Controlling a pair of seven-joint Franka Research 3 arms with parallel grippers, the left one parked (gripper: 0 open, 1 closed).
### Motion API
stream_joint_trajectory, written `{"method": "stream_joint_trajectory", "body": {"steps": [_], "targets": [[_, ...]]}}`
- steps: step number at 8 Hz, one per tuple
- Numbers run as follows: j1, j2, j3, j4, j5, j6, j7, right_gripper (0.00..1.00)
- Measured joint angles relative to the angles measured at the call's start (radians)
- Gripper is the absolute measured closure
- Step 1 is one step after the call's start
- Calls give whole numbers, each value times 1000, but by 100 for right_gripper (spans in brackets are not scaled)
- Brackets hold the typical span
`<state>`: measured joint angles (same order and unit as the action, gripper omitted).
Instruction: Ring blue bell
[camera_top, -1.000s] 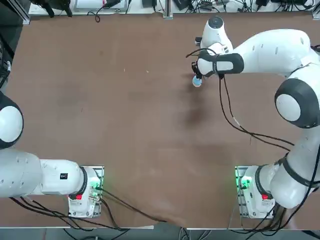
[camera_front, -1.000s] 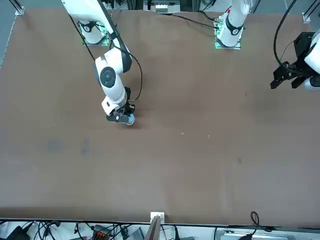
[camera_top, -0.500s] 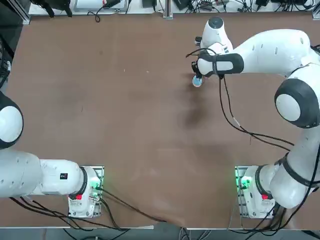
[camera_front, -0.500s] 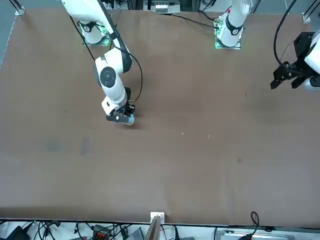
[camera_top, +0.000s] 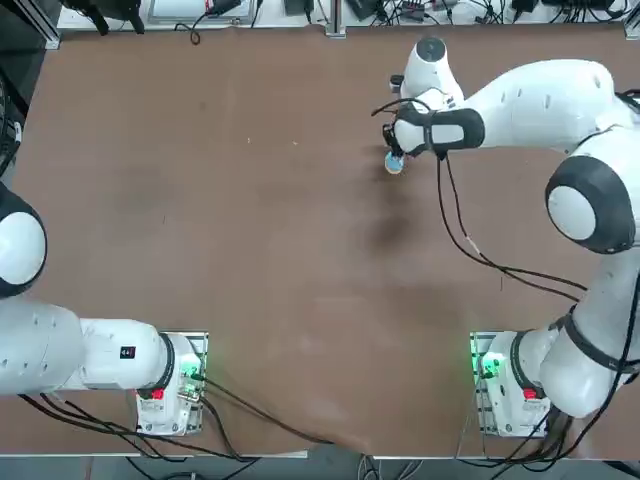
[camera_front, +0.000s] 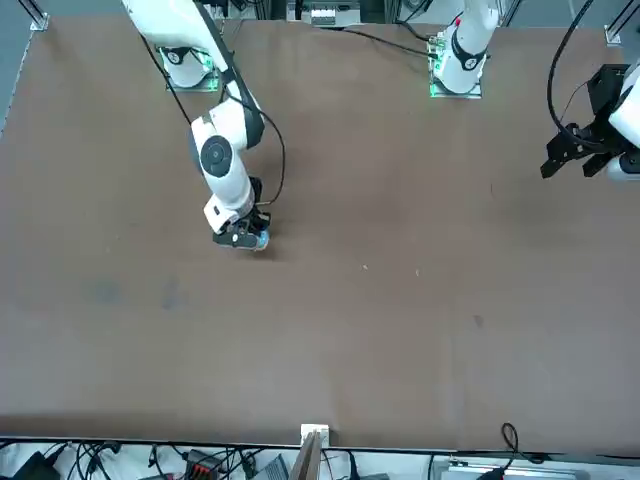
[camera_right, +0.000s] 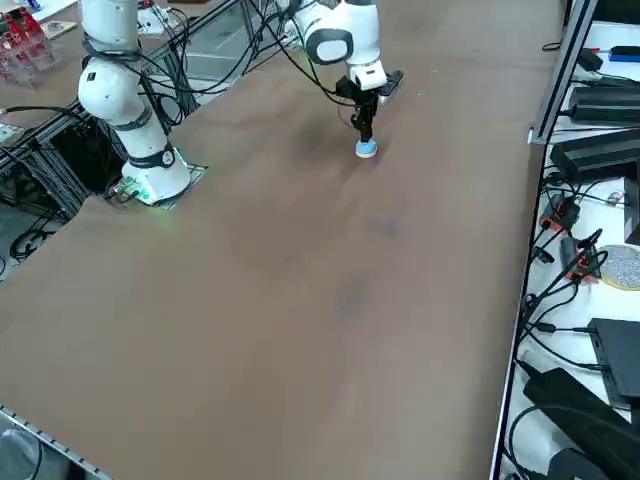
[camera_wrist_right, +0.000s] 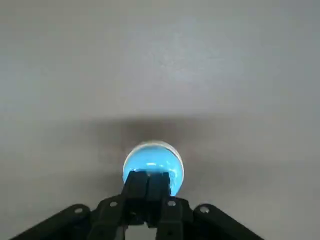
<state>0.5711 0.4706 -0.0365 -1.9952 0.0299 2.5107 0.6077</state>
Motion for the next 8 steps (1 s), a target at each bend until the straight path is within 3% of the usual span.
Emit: {"method": "stream_joint_trajectory", "body": {"steps": [6,8], "targets": [[3,0,-3,9,0,8,7,99],[4,-24,-3,31,0,-69,7,99]]}}
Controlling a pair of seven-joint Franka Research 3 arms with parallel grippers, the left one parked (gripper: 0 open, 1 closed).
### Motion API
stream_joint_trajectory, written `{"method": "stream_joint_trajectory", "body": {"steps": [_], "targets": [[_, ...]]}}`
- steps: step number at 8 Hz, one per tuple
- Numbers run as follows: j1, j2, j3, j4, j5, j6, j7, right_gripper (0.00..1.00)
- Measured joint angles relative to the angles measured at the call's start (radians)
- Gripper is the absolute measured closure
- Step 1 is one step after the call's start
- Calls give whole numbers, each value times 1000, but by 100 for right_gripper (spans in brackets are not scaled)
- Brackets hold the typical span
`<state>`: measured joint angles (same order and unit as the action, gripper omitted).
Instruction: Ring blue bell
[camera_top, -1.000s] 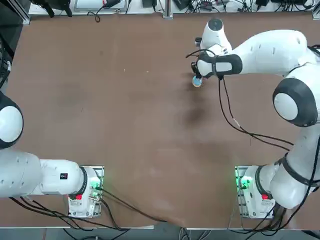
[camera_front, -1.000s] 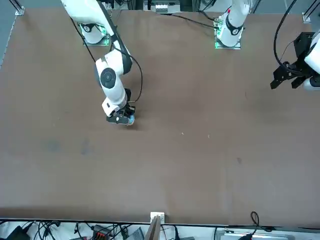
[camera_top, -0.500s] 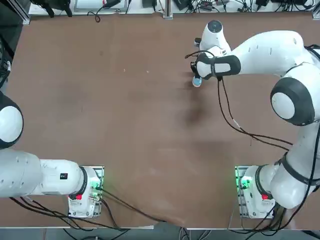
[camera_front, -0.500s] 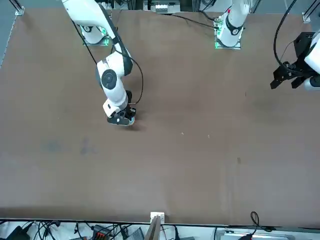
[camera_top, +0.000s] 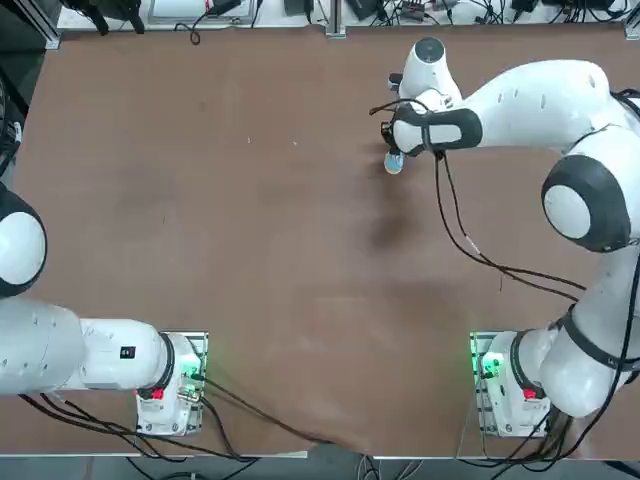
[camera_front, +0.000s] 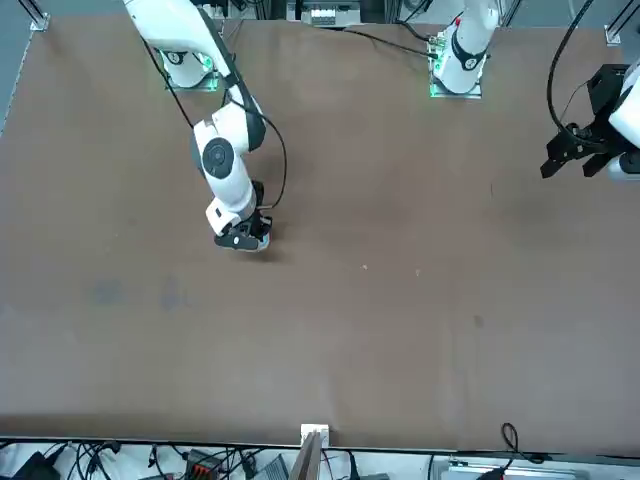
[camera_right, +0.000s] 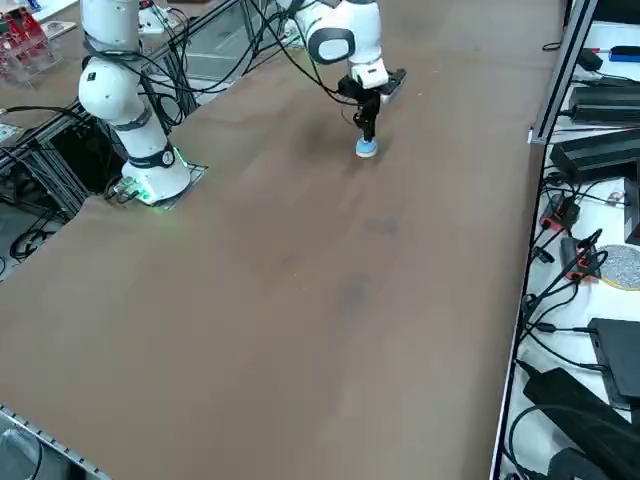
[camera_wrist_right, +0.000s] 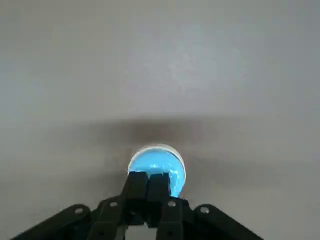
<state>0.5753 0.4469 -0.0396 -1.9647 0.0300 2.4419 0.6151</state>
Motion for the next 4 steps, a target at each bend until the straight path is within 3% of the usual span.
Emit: {"method": "stream_joint_trajectory", "body": {"steps": [4], "targets": [[-4,-127,-16,115,0,-346,0,99]]}}
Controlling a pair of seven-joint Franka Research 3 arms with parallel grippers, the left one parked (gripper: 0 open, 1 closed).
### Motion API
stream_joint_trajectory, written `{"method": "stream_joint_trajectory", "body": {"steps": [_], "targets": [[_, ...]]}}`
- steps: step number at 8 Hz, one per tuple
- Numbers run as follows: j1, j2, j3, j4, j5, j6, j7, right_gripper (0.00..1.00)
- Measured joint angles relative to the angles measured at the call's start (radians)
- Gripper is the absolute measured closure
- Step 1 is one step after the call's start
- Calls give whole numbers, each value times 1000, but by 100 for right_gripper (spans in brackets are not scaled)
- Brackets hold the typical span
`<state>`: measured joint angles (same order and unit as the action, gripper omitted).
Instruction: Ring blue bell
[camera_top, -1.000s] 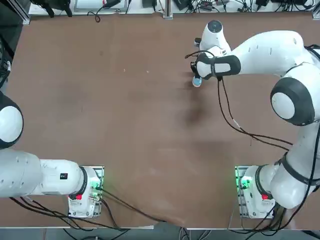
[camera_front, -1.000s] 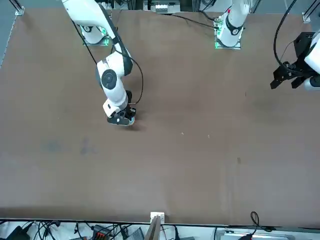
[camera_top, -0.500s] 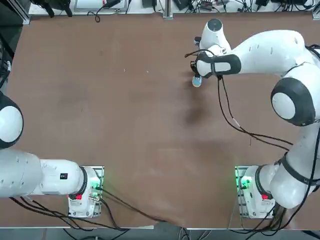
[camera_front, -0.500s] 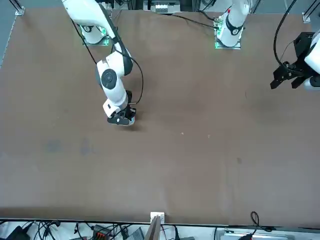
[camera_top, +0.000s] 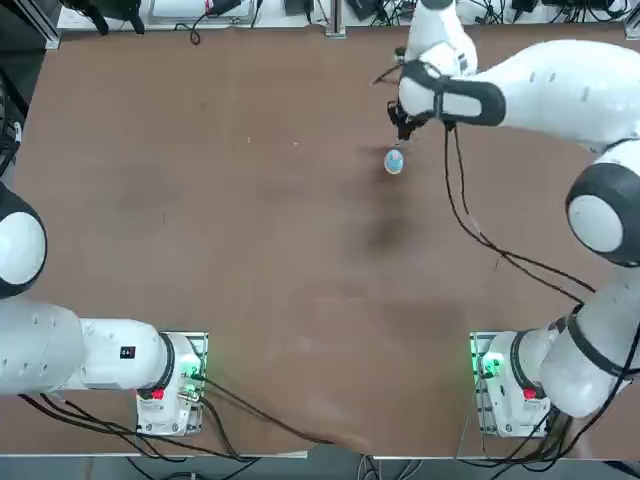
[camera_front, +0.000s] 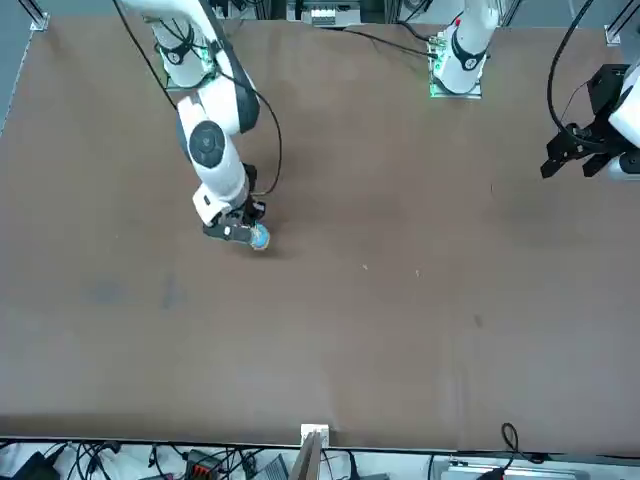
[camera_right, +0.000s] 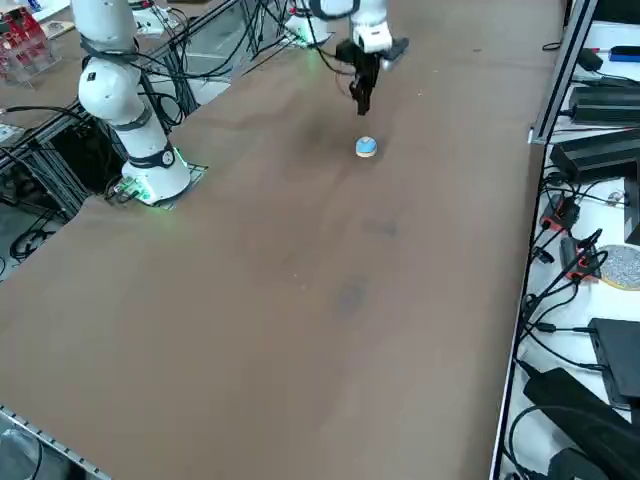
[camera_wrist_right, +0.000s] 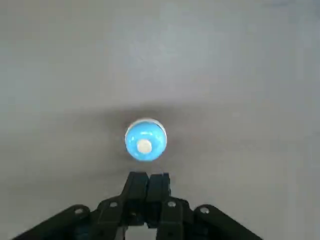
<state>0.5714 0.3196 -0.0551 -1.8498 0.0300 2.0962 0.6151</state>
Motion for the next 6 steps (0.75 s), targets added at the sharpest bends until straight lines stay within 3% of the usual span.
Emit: {"method": "stream_joint_trajectory", "body": {"steps": [4,6], "targets": [[-88,-75,-11,134,0,-252,-73,96],[-154,-95,-13,176,0,-322,-127,66]]}}
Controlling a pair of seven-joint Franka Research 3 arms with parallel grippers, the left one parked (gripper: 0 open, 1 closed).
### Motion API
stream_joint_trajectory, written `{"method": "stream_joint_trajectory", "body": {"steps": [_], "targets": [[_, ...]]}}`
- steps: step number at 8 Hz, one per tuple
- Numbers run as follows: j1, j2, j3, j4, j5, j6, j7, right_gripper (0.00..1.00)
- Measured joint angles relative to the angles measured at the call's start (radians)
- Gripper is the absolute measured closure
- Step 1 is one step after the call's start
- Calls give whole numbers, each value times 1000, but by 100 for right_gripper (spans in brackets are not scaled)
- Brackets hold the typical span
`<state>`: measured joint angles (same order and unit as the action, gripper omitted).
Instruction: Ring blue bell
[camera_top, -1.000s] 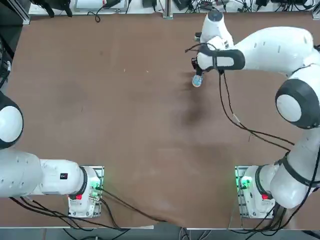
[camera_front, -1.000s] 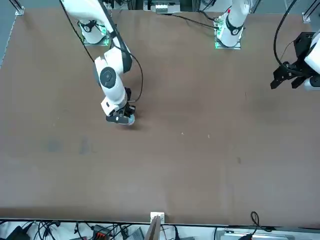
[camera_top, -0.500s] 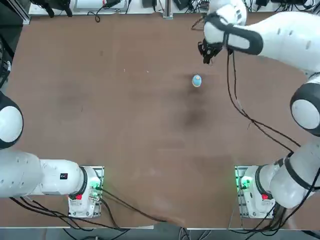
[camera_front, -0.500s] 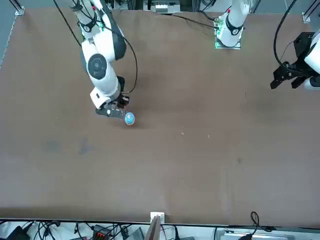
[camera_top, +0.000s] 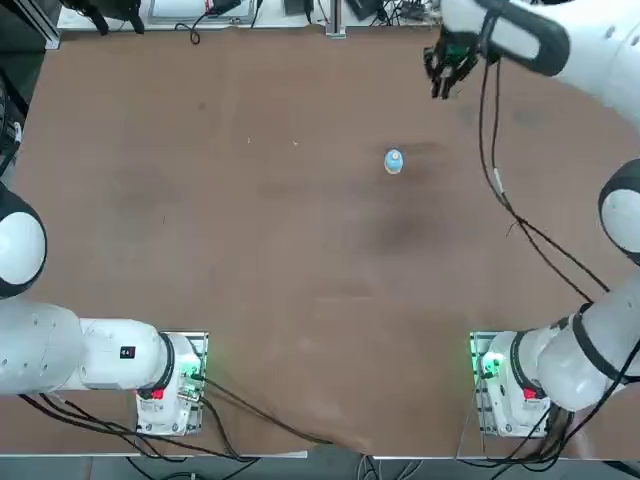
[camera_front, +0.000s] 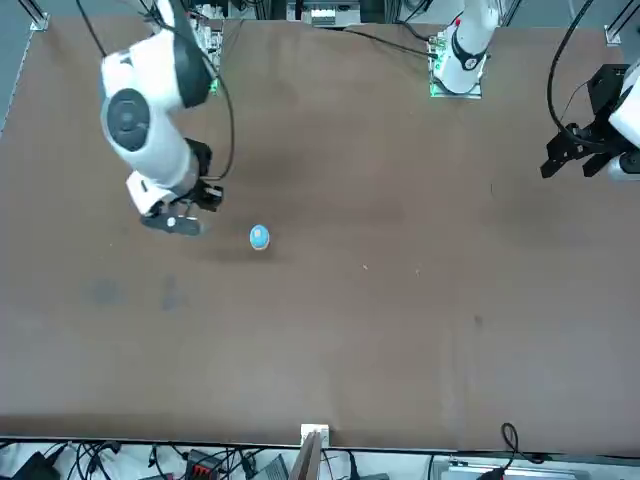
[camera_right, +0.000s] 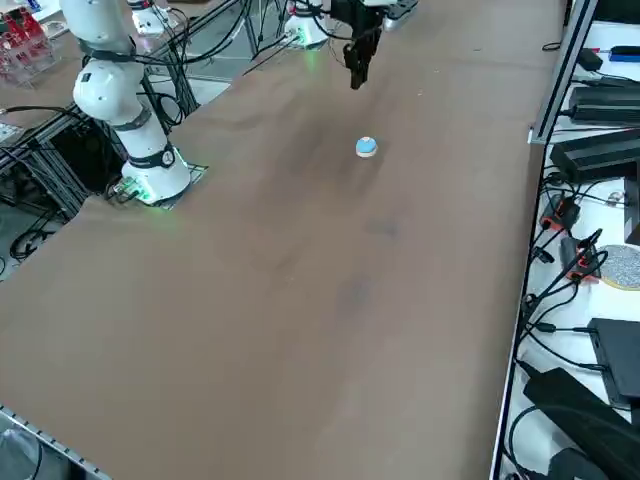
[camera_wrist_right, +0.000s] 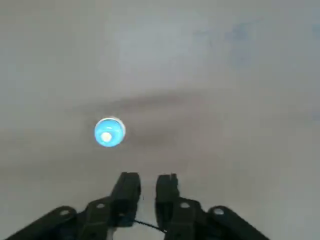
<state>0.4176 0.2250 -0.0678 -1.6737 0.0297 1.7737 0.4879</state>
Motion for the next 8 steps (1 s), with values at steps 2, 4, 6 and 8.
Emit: {"method": "stream_joint_trajectory", "body": {"steps": [2,4,6,8], "targets": [[-69,-18,-4,21,-2,-22,-96,30],[-138,-34,-20,53,-4,-52,-201,0],[-255,-45,-28,119,-4,-124,-345,0],[-379,-54,-30,188,-4,-200,-487,0]]}}
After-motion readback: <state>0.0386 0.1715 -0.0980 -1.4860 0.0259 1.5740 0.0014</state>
